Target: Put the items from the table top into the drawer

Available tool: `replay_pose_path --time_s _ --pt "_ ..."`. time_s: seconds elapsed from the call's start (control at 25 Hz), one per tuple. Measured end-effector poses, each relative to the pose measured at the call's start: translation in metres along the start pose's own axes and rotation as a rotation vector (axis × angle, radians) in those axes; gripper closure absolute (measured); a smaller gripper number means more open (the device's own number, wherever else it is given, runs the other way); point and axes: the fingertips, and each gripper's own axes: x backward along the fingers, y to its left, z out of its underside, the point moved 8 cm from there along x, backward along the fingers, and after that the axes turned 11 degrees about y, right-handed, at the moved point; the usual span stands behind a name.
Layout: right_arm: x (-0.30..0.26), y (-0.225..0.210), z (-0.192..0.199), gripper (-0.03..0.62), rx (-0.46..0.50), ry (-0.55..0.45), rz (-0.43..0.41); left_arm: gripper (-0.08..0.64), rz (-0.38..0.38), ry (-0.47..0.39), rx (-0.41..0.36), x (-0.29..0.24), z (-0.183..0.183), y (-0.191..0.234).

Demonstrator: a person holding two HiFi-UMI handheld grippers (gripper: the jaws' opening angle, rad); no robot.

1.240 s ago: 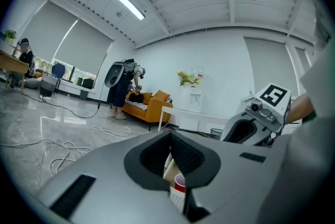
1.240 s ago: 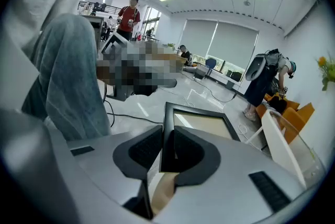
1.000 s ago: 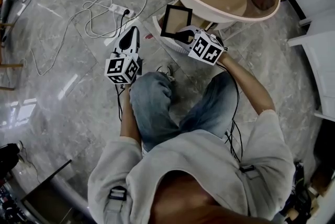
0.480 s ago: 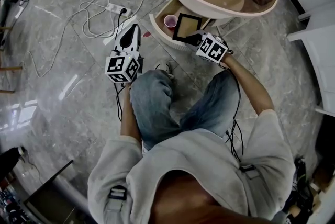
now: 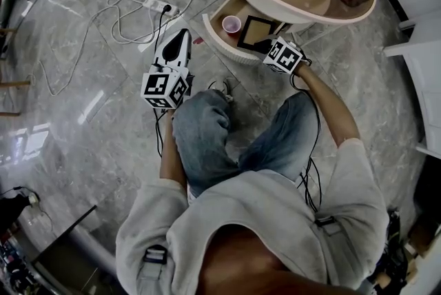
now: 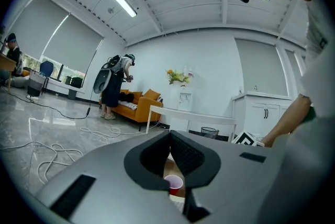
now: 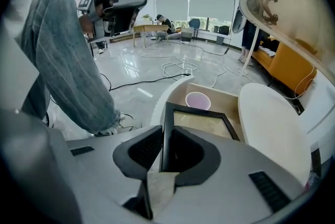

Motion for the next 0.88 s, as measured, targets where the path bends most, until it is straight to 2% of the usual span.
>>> replay_pose_path --time_s 0.52,0.88 --pt "-0.047 -0.044 0.002 0.502 -0.005 0.104 0.019 0.545 -0.022 0.027 0.019 -0.002 0.007 0.020" --pt "-0.075 -0.057 0.004 0.502 0.000 0.172 0.017 0.545 -0.023 0.034 0.019 -0.003 0.009 0.025"
